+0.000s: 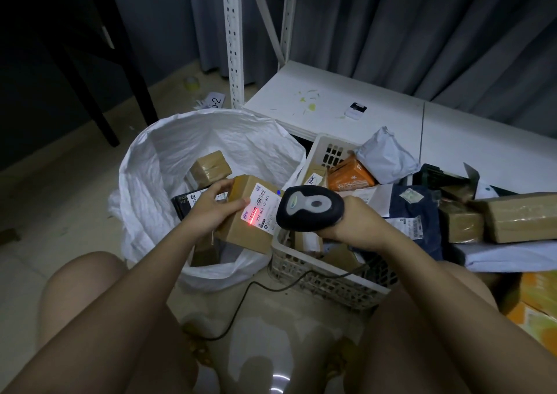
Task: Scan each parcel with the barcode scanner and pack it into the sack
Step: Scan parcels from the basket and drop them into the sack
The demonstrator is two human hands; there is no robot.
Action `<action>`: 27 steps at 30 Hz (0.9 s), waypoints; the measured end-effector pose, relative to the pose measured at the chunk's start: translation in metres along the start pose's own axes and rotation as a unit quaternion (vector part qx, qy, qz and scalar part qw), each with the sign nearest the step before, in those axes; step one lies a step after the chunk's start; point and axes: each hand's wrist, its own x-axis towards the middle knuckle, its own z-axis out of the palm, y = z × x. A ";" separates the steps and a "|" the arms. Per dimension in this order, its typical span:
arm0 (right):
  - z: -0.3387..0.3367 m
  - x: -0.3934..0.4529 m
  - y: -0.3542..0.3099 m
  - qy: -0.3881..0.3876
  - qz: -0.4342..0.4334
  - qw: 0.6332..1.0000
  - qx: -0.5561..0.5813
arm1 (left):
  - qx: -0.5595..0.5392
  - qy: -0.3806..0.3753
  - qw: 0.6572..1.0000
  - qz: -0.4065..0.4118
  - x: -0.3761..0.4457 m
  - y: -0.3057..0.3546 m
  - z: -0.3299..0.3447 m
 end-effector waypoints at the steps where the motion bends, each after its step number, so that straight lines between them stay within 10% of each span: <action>1: 0.000 0.000 0.001 0.003 0.000 1.000 0.003 | 0.001 -0.001 1.000 0.001 0.000 -0.001 0.000; 14: 0.015 0.024 0.011 0.147 0.096 0.944 0.281 | -0.044 0.167 0.984 0.040 0.024 -0.009 -0.023; 27: 0.009 0.083 0.033 0.203 0.175 0.866 0.421 | 0.175 0.178 0.952 0.178 0.165 0.050 0.026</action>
